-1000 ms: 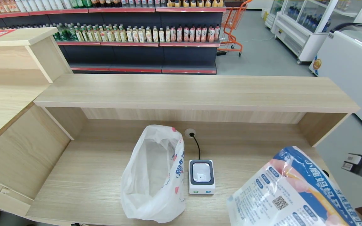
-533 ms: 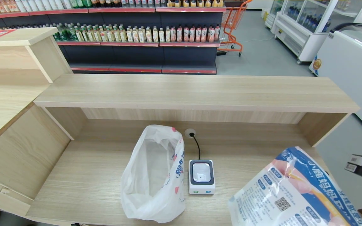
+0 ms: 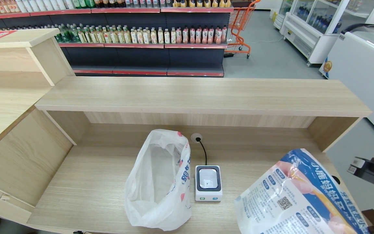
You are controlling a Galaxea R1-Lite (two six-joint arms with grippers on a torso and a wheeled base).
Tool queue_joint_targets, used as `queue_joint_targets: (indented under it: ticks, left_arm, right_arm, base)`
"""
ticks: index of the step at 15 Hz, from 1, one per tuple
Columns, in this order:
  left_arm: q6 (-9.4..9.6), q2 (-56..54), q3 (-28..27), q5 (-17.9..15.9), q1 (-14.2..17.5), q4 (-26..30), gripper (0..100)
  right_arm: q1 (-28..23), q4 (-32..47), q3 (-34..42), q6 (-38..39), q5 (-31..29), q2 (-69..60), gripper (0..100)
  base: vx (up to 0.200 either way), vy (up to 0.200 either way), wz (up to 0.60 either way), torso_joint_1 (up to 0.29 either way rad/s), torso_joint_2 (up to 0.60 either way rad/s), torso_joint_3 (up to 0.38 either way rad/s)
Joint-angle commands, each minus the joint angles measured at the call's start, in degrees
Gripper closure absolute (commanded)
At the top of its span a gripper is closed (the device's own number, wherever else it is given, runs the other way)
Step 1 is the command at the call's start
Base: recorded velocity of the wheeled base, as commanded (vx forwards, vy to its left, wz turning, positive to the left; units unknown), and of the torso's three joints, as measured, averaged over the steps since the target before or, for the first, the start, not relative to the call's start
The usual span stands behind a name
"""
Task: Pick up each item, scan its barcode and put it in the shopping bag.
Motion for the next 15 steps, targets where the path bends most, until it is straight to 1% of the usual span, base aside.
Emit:
queue_joint_targets:
  ticks: [1, 6, 8, 9, 10, 11, 12, 14, 15]
  left_arm:
    - [-0.01, -0.02, 0.0, 0.0, 0.01, -0.01, 0]
    - [-0.01, -0.02, 0.0, 0.0, 0.01, -0.01, 0]
    - [-0.01, -0.02, 0.0, 0.0, 0.01, -0.01, 0]
    - [-0.01, -0.02, 0.0, 0.0, 0.01, -0.01, 0]
    - [-0.01, -0.02, 0.0, 0.0, 0.01, -0.01, 0]
    - [-0.01, -0.02, 0.0, 0.0, 0.01, -0.01, 0]
    - [-0.01, -0.02, 0.0, 0.0, 0.01, -0.01, 0]
    - [-0.01, -0.02, 0.0, 0.0, 0.01, -0.01, 0]
    - [-0.01, -0.02, 0.0, 0.0, 0.01, -0.01, 0]
  right_arm:
    - [0.04, 0.04, 0.11, -0.01, 0.03, 0.3, 100]
    - [-0.04, -0.14, -0.24, -0.18, -0.06, 0.13, 100]
    - [-0.04, -3.39, -0.68, -1.77, -2.43, -0.05, 100]
    - [-0.22, -8.84, -0.68, -7.3, -10.34, 0.57, 100]
    - [-1.19, -11.74, -0.68, -13.54, -16.85, 1.36, 100]
    - [-2.07, -14.29, -0.68, -19.34, -22.03, 2.24, 100]
    - [-2.15, -17.89, -0.33, -22.86, -25.46, 3.2, 100]
    - [-2.42, -26.07, 2.22, -26.11, -29.42, 6.98, 100]
    - [-2.5, -31.25, 3.98, -27.43, -30.38, 8.74, 100]
  base:
    - [0.0, 0.0, 0.0, 0.0, 0.0, 0.0]
    - [0.0, 0.0, 0.0, 0.0, 0.0, 0.0]
    - [0.0, 0.0, 0.0, 0.0, 0.0, 0.0]
    - [0.0, 0.0, 0.0, 0.0, 0.0, 0.0]
    - [0.0, 0.0, 0.0, 0.0, 0.0, 0.0]
    - [0.0, 0.0, 0.0, 0.0, 0.0, 0.0]
    - [0.0, 0.0, 0.0, 0.0, 0.0, 0.0]
    - [0.0, 0.0, 0.0, 0.0, 0.0, 0.0]
    - [0.0, 0.0, 0.0, 0.0, 0.0, 0.0]
